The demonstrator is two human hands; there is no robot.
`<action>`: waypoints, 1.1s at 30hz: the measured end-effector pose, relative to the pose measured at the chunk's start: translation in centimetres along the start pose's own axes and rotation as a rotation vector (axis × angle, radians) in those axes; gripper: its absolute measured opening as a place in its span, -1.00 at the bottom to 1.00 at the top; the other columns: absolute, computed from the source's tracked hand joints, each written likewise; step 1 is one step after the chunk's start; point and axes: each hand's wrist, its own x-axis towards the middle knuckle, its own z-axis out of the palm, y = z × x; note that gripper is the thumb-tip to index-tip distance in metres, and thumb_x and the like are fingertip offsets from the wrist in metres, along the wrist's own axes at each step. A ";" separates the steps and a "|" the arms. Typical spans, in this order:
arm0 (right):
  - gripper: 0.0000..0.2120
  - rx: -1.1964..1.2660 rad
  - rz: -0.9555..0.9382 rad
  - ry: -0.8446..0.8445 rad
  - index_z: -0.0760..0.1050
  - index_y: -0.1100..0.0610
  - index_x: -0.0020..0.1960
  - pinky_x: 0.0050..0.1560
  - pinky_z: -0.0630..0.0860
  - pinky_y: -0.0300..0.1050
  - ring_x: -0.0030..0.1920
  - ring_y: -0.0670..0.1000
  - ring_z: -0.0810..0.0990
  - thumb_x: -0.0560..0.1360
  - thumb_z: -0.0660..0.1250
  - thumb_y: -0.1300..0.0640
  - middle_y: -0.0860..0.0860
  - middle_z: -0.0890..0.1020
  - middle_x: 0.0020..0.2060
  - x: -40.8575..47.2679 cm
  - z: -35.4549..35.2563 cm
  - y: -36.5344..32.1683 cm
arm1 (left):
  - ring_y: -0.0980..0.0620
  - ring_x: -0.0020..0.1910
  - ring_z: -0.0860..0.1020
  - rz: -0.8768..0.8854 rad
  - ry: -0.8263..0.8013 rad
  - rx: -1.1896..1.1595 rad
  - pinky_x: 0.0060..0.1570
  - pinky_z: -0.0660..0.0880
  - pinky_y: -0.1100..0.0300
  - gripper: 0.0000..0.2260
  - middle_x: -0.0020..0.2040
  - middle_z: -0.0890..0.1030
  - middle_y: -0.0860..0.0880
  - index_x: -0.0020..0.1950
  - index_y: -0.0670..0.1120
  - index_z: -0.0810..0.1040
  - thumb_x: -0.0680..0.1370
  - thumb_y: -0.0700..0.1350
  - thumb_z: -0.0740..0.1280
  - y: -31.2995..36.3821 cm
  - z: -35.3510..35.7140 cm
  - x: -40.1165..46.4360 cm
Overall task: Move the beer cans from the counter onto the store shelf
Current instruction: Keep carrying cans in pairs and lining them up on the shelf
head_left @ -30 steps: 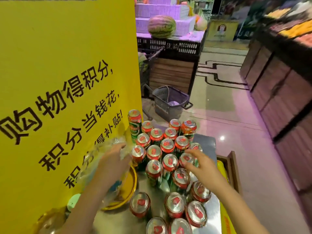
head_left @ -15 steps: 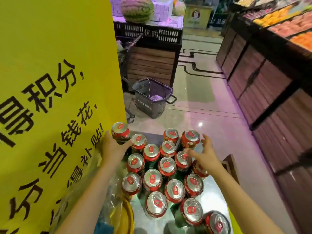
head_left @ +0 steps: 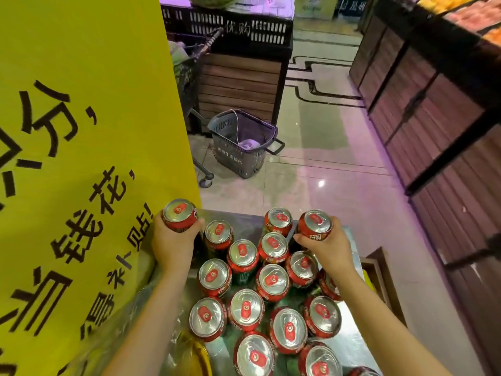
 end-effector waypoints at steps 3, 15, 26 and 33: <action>-0.39 0.060 0.000 0.009 0.39 0.11 0.22 -0.01 0.46 -0.19 0.04 0.02 0.57 0.25 0.58 0.14 -0.01 0.58 0.03 0.2 -0.8 0.0 | -0.09 0.14 0.53 0.059 0.023 0.001 0.13 0.46 0.07 -0.39 0.18 0.56 -0.08 0.26 -0.10 0.41 0.29 -0.05 0.57 0.1 -0.5 0.0; -0.45 0.379 -0.220 0.185 0.46 -0.06 0.11 -0.03 0.53 -0.24 -0.03 -0.11 0.61 0.23 0.58 0.24 -0.11 0.61 -0.03 -3.8 -11.8 -6.8 | 0.24 0.03 0.53 0.379 -0.008 -0.368 -0.04 0.46 0.44 -0.48 0.14 0.54 0.06 0.23 0.07 0.43 0.33 -0.07 0.53 11.9 -6.1 -4.5; -0.66 0.652 -0.280 0.217 0.62 -0.14 -0.10 0.01 0.53 0.00 -0.08 -0.02 0.64 0.12 0.46 -0.04 -0.08 0.68 -0.15 -16.6 -22.6 -6.9 | 0.20 -0.14 0.62 0.415 -0.546 -0.688 -0.14 0.51 0.36 -0.63 -0.18 0.67 0.17 0.00 0.03 0.55 0.25 -0.03 0.55 17.1 -7.4 -19.0; -0.50 0.589 -0.161 0.388 0.56 -0.08 0.03 -0.02 0.53 -0.07 -0.03 -0.01 0.66 0.09 0.46 -0.10 -0.06 0.69 -0.08 -27.1 -30.0 -1.0 | 0.08 -0.08 0.65 0.325 -0.843 -0.596 -0.14 0.55 0.25 -0.55 -0.08 0.69 0.04 0.07 0.00 0.59 0.22 0.02 0.56 16.2 -5.8 -30.7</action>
